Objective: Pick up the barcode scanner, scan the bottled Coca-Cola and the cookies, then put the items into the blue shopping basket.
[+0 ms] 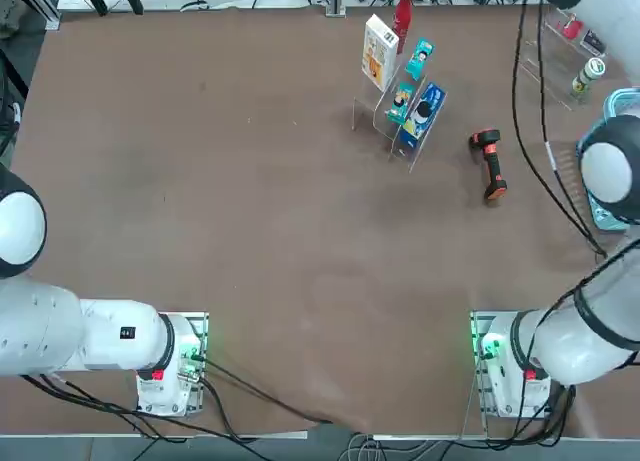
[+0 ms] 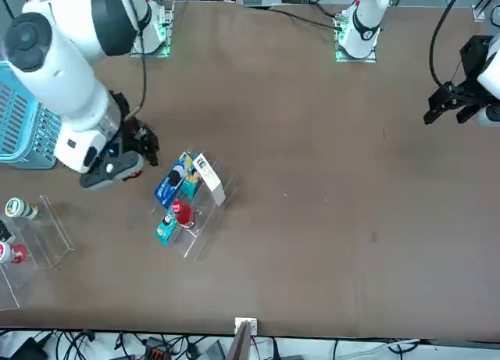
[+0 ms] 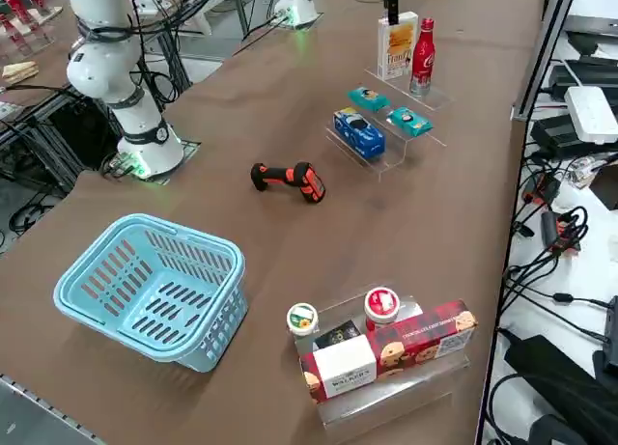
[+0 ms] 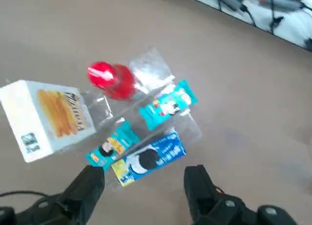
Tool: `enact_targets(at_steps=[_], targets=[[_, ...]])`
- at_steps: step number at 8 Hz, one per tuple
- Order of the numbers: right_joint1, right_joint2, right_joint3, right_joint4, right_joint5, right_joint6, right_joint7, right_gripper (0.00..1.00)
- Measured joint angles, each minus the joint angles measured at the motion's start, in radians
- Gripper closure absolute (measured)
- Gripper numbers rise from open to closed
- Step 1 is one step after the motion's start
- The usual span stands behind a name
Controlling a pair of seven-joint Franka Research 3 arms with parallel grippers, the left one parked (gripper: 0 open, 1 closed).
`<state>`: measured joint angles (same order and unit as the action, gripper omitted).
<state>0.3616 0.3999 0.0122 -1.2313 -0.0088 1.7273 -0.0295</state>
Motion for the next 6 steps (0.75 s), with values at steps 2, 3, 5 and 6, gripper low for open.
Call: enact_targets(at_steps=[2, 3, 5, 6], targets=[[0.035, 0.092, 0.0, 0.102, -0.001, -0.001, 0.0, 0.0], [0.045, 0.132, 0.0, 0.143, -0.001, 0.004, -0.001, 0.0], [0.051, 0.183, 0.0, 0.185, -0.001, 0.022, -0.002, 0.0], [0.051, 0.196, -0.001, 0.19, -0.001, 0.029, -0.005, 0.0]])
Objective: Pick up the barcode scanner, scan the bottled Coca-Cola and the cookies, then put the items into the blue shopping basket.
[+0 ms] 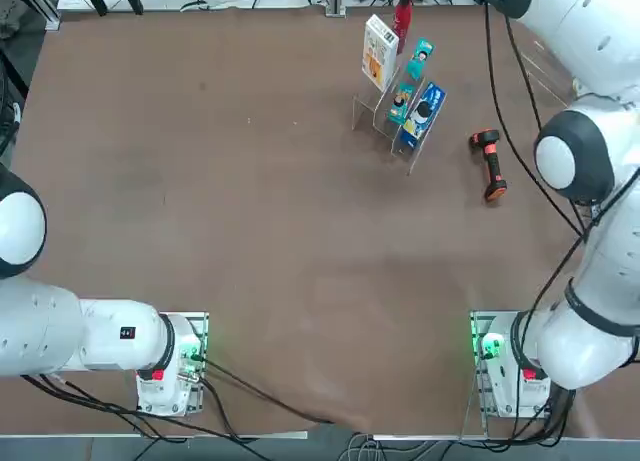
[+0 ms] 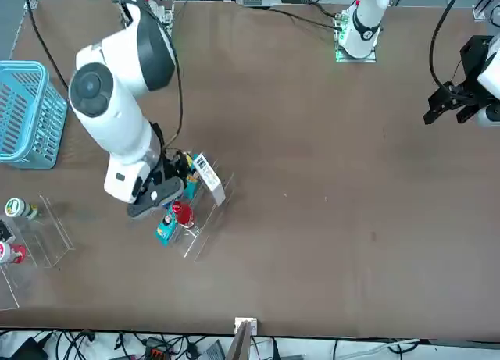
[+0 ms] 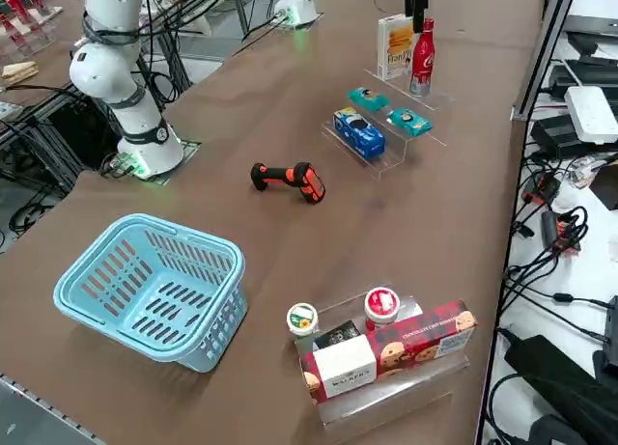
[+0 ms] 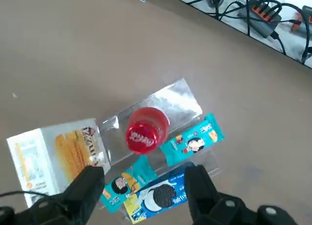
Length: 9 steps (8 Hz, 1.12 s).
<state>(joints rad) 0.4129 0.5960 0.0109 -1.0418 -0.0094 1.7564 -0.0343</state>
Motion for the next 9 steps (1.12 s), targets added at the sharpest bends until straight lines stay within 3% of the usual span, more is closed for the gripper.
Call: enact_targets(at_steps=[2, 5, 9], targets=[[0.002, 0.011, 0.0, 0.006, 0.0, 0.013, -0.003, 0.01], [0.013, 0.015, 0.0, 0.007, 0.0, 0.034, -0.004, 0.16], [0.013, 0.025, -0.001, 0.007, 0.0, 0.048, -0.004, 0.23]])
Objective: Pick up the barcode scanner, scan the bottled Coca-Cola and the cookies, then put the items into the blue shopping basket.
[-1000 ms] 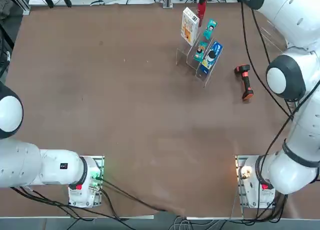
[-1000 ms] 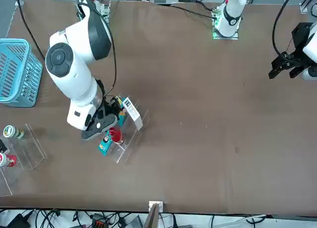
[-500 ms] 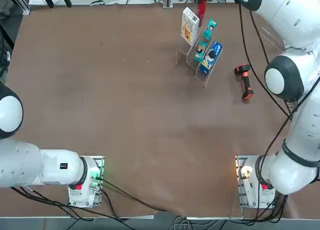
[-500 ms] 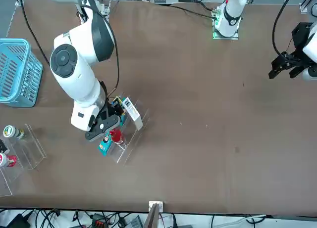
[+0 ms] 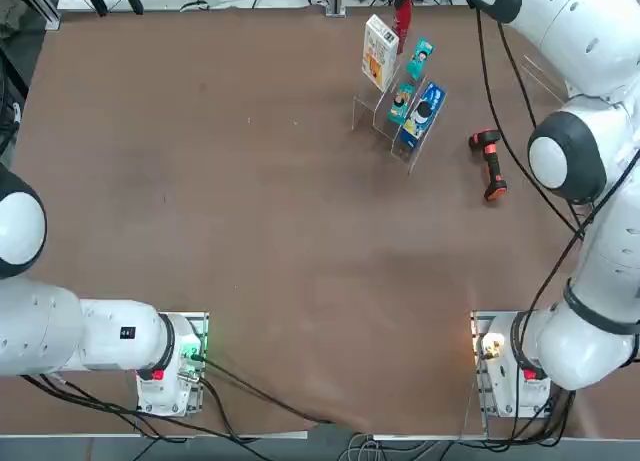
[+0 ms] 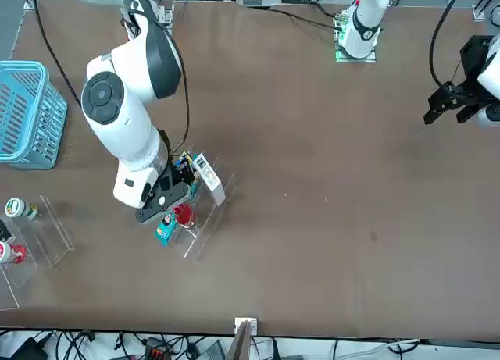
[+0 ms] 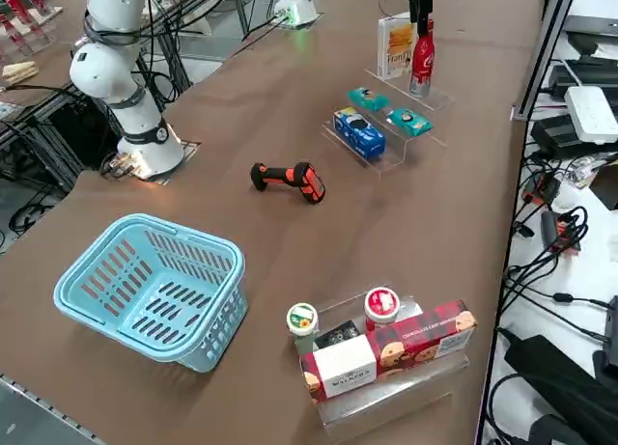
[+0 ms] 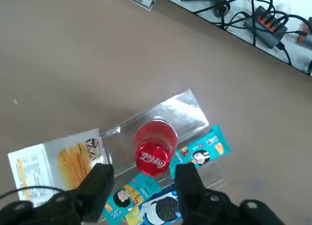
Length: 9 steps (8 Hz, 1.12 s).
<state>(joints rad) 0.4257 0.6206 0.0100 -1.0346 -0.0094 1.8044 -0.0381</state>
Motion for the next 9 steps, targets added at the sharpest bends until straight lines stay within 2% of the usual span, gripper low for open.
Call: enact_targets(at_steps=[7, 9], targets=[[-0.001, 0.013, -0.008, 0.002, 0.0, 0.052, 0.0, 0.27], [0.0, 0.013, -0.008, 0.002, 0.0, 0.054, -0.001, 0.39]])
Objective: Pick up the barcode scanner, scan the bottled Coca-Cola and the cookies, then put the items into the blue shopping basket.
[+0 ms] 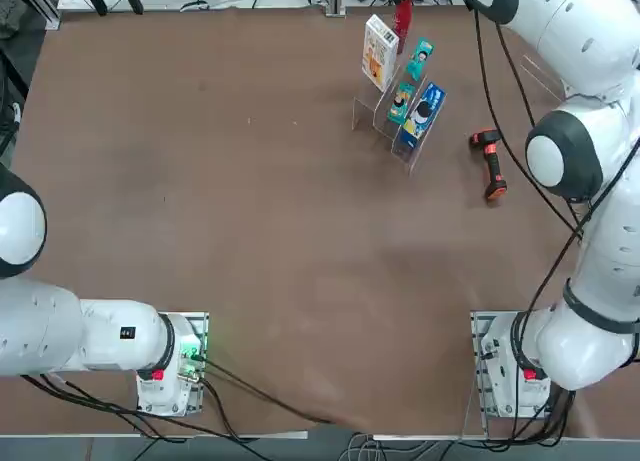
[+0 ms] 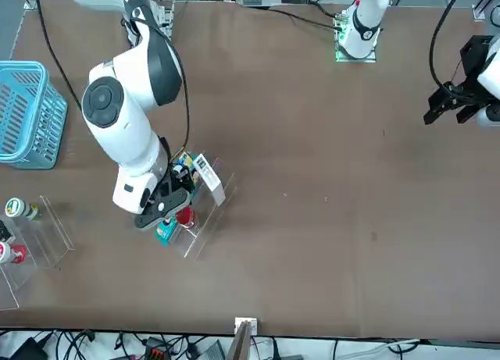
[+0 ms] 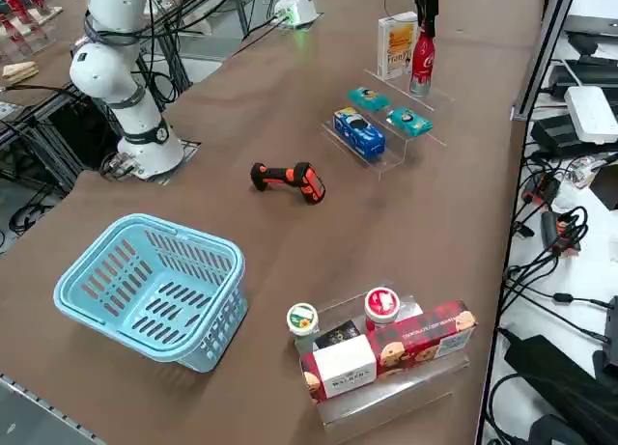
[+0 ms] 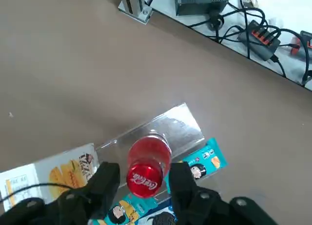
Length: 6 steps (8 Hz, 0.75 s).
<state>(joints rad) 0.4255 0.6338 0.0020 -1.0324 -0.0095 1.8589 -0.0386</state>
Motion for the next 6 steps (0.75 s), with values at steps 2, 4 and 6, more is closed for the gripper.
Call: enact_targets(at_steps=[2, 4, 6], targets=[[0.001, 0.0, 0.0, 0.002, 0.0, 0.001, 0.0, 0.64], [0.001, 0.0, 0.0, 0.002, 0.0, 0.001, 0.0, 0.64], [0.001, 0.0, 0.0, 0.003, 0.0, -0.006, -0.002, 0.64]])
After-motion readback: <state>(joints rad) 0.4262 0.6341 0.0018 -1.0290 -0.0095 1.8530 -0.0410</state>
